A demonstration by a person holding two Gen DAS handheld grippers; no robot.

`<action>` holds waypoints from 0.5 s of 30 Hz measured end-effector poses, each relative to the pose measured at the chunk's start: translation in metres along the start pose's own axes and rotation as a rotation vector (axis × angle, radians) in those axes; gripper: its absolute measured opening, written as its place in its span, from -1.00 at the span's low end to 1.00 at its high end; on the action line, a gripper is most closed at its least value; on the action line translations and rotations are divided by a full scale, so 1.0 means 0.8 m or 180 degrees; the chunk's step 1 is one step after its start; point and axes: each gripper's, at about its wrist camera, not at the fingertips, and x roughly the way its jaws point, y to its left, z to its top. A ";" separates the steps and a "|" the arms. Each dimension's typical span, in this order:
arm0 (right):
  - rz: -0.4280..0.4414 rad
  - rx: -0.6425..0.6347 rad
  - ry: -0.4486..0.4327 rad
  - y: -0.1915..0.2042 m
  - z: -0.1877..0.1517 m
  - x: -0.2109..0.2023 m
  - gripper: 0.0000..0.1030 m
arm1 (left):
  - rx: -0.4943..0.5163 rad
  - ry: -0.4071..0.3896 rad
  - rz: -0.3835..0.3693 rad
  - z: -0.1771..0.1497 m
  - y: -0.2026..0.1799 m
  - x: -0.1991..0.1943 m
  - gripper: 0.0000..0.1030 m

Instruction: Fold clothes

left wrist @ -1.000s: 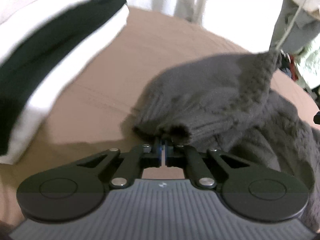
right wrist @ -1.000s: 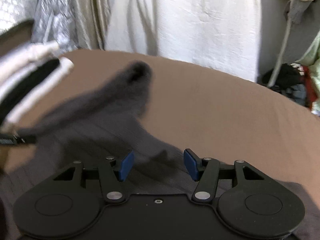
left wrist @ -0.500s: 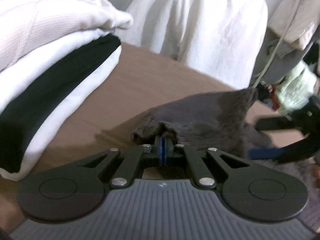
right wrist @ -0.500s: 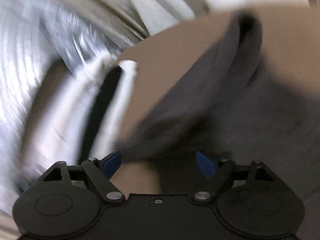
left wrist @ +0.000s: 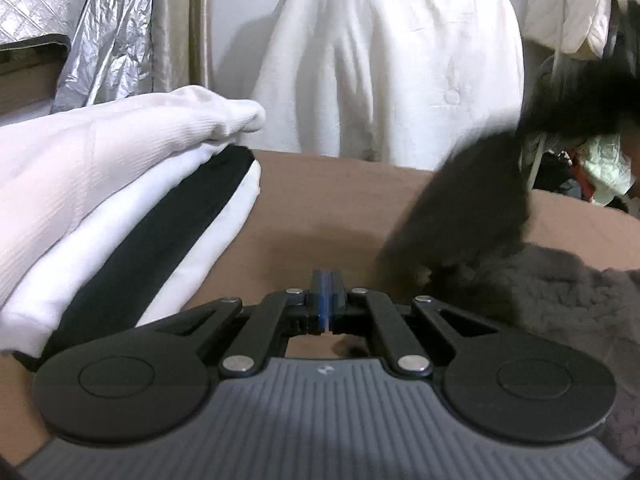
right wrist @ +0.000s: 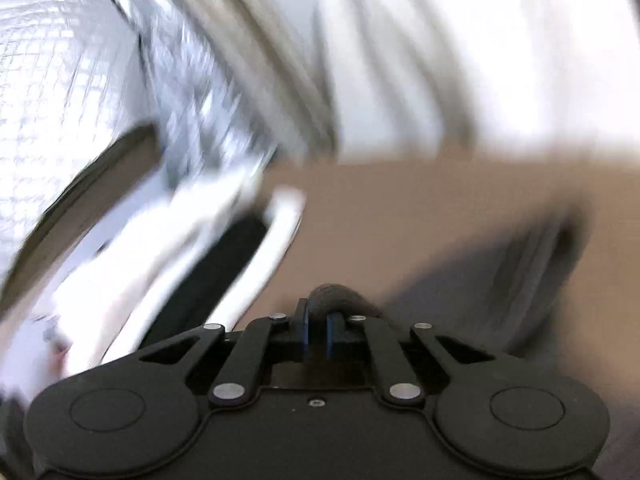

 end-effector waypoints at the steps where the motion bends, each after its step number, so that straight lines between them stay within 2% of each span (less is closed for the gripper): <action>1: -0.0243 -0.0097 -0.0221 -0.009 0.028 -0.014 -0.83 | -0.0011 -0.0012 -0.0017 0.001 0.001 -0.001 -0.92; 2: -0.0535 -0.0140 -0.0436 -0.023 0.057 -0.028 -0.83 | -0.0010 -0.0040 -0.0019 0.001 -0.001 -0.003 -0.92; 4: -0.1257 -0.0064 -0.0607 -0.059 0.091 -0.051 -0.81 | 0.0034 -0.0062 -0.0007 -0.001 -0.006 -0.001 -0.91; 5: -0.1627 -0.0009 -0.0660 -0.077 0.106 -0.062 -0.77 | 0.0042 -0.0010 -0.0016 -0.004 -0.008 0.004 -0.88; 6: -0.1998 0.0046 -0.0711 -0.096 0.120 -0.072 -0.64 | 0.0051 0.0043 -0.0025 -0.006 -0.010 0.008 -0.85; 7: -0.2269 0.0211 -0.0677 -0.119 0.125 -0.082 -0.04 | 0.0060 0.0095 -0.0034 -0.009 -0.012 0.013 -0.76; 8: -0.2472 0.0449 -0.0586 -0.145 0.123 -0.091 0.72 | 0.0069 0.0148 -0.0044 -0.011 -0.014 0.018 -0.67; 9: -0.2674 0.0689 -0.0494 -0.172 0.121 -0.100 0.82 | 0.0078 0.0200 -0.0053 -0.014 -0.016 0.022 -0.60; 10: -0.2728 0.0827 -0.0457 -0.192 0.111 -0.109 0.80 | 0.0088 0.0249 -0.0055 -0.016 -0.017 0.026 -0.48; 13: -0.2601 0.1040 -0.0458 -0.242 0.065 -0.138 0.78 | 0.0107 0.0271 -0.0048 -0.018 -0.018 0.031 -0.31; 14: -0.2569 0.1084 -0.0421 -0.255 0.048 -0.147 0.78 | 0.0104 0.0258 -0.0048 -0.018 -0.018 0.031 -0.18; 15: -0.2535 0.1106 -0.0349 -0.259 0.033 -0.145 0.78 | 0.0106 0.0244 -0.0050 -0.017 -0.018 0.030 -0.15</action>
